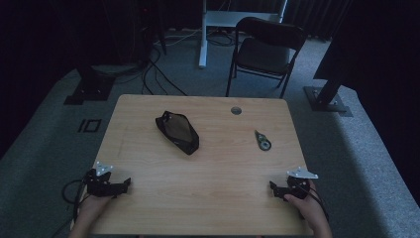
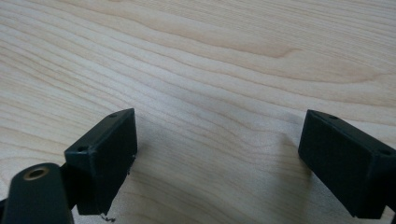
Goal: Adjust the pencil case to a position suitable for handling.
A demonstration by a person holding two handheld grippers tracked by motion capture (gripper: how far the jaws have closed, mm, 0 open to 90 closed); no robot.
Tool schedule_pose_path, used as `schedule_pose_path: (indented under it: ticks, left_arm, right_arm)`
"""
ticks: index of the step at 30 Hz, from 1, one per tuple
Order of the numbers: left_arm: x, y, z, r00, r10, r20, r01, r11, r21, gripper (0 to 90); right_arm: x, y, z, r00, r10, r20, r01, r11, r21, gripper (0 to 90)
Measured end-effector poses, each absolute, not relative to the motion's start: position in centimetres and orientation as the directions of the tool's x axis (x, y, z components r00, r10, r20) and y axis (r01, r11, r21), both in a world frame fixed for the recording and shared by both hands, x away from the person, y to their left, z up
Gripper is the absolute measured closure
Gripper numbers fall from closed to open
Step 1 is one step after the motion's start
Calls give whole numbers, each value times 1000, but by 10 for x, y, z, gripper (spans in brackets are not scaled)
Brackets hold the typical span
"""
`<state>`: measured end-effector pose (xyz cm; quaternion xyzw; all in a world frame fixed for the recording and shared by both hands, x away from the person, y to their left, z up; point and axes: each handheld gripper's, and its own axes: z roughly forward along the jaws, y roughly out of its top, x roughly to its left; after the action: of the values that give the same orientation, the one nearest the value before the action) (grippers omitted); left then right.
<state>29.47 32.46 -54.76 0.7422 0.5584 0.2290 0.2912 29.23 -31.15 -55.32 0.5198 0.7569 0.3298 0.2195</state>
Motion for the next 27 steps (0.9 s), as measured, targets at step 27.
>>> schedule_pose_path:
  ticks: [27]
  left_arm:
    - [295, 325, -548, 271, 962, 14, 696, -206, 688, 4]
  right_arm:
    - [299, -299, -544, -382, 924, 23, 616, 236, 751, 116]
